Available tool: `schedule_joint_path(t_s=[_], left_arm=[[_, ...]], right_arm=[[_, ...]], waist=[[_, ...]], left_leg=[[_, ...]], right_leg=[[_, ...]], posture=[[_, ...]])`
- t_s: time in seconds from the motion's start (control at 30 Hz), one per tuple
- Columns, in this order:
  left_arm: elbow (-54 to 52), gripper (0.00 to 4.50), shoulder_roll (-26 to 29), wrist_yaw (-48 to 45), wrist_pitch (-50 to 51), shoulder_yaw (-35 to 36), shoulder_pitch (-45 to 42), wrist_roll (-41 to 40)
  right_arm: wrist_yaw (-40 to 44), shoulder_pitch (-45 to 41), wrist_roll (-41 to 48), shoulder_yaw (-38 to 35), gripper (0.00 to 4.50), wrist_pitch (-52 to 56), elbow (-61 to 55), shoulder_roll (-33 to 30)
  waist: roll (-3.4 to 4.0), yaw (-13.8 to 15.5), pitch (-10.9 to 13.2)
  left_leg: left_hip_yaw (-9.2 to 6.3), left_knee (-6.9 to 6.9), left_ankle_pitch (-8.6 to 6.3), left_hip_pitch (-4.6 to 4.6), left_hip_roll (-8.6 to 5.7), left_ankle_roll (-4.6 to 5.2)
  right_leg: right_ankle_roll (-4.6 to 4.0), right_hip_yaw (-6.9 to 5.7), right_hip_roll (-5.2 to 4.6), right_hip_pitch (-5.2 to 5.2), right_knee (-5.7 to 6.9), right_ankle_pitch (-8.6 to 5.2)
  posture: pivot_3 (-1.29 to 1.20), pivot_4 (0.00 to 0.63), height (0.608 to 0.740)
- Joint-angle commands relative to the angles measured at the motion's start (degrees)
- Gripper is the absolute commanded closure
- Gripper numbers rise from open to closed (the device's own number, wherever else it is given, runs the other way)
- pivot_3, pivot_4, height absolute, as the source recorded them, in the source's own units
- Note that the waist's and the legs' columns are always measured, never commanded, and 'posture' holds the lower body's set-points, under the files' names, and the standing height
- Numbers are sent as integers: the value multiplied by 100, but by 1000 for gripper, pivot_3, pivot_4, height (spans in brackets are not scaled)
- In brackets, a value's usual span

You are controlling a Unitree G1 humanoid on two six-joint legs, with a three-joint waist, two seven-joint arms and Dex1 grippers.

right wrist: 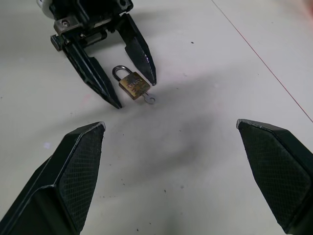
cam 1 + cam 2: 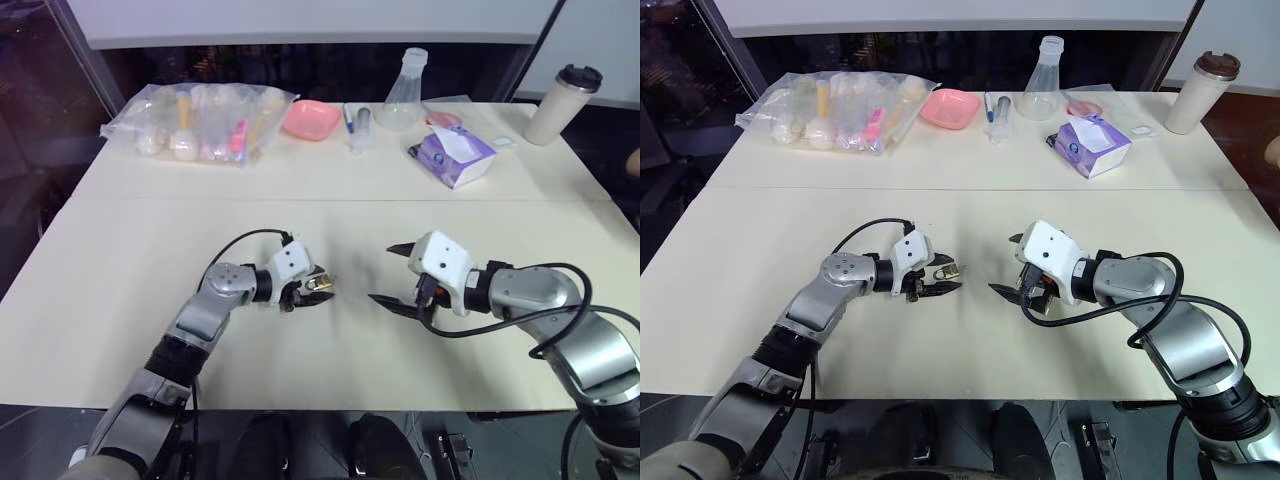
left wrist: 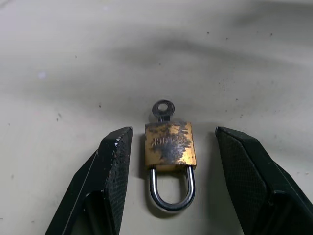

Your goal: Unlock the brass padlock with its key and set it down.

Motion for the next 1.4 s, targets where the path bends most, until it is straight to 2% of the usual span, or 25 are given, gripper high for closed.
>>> schedule_joint_path(t_s=[0.03,0.07,0.17,0.4,0.53,0.67,0.83,1.03,1.07,1.13,1.33,1.37,1.4], left_arm=[[67,2238,15,57,-30,-66,70,156],[55,2488,39,40,-17,-69,89,163],[20,3707,112,15,37,-101,129,206],[-148,3722,355,-173,223,92,95,10],[-254,3722,583,-864,483,369,-255,-591],[-47,3722,996,-2259,555,550,-1139,-1229],[611,3722,993,-2861,263,491,-1839,-1199],[1113,3722,862,-3067,-137,449,-2116,-987],[1172,3722,849,-3086,-190,449,-2130,-967],[1258,3722,816,-3097,-269,454,-2143,-928],[1430,3722,747,-3099,-454,457,-2156,-862],[1467,3722,736,-3084,-497,465,-2156,-842],[1502,3722,719,-3063,-532,472,-2160,-823]], right_arm=[[-13,-47,37,-197,0,-30,-238,-66],[-10,-47,34,-198,0,-35,-234,-69],[-3,-54,24,-182,0,-52,-225,-72],[-105,-174,-243,140,0,-308,-197,65],[-281,-358,-1234,795,0,-1321,147,75],[-519,-933,-2413,1457,0,-2864,885,229],[-483,-1249,-2946,1723,0,-3741,1478,506],[-515,-1469,-3235,1696,0,-4168,1874,851],[-517,-1519,-3266,1678,414,-4203,1924,902],[-508,-1558,-3305,1646,824,-4282,1987,959],[-460,-1627,-3377,1645,4037,-4375,2018,1136],[-450,-1631,-3376,1647,4463,-4362,2009,1174],[-434,-1632,-3381,1648,4463,-4364,2002,1199]], waist=[[-1,2,0],[0,-1,-1],[0,-16,-1],[1,-57,-1],[1,-56,-1],[-5,-22,3],[-3,-23,1],[-7,-50,4],[-7,-50,4],[-7,-46,4],[-7,-36,4],[-7,-39,4],[-7,-41,4]], left_leg=[[0,1,0,0,0,0],[0,1,0,2,0,0],[-1,1,0,4,0,0],[-1,0,0,5,4,0],[-1,-2,0,3,5,-1],[2,4,3,-7,1,-4],[8,4,2,-7,-8,-2],[17,4,3,-12,0,-3],[16,4,3,-12,1,-3],[16,4,3,-11,1,-4],[16,5,3,-11,1,-4],[16,5,3,-12,0,-4],[16,5,3,-12,1,-4]], right_leg=[[0,0,0,1,0,0],[0,0,0,2,0,0],[0,0,0,4,1,0],[0,0,4,2,3,0],[0,0,8,-6,6,0],[0,-1,11,-14,8,0],[2,-5,17,-11,1,-1],[2,-2,13,-24,5,-1],[2,-2,13,-24,8,-1],[2,-2,14,-25,11,-1],[2,-2,11,-24,10,-1],[2,-2,10,-25,11,-1],[2,-2,11,-25,11,-1]], posture=[[0,150,715],[0,150,715],[0,150,715],[0,150,715],[0,150,715],[0,150,715],[0,150,715],[0,150,715],[0,150,715],[0,150,715],[0,150,715],[0,150,715],[0,150,715]])
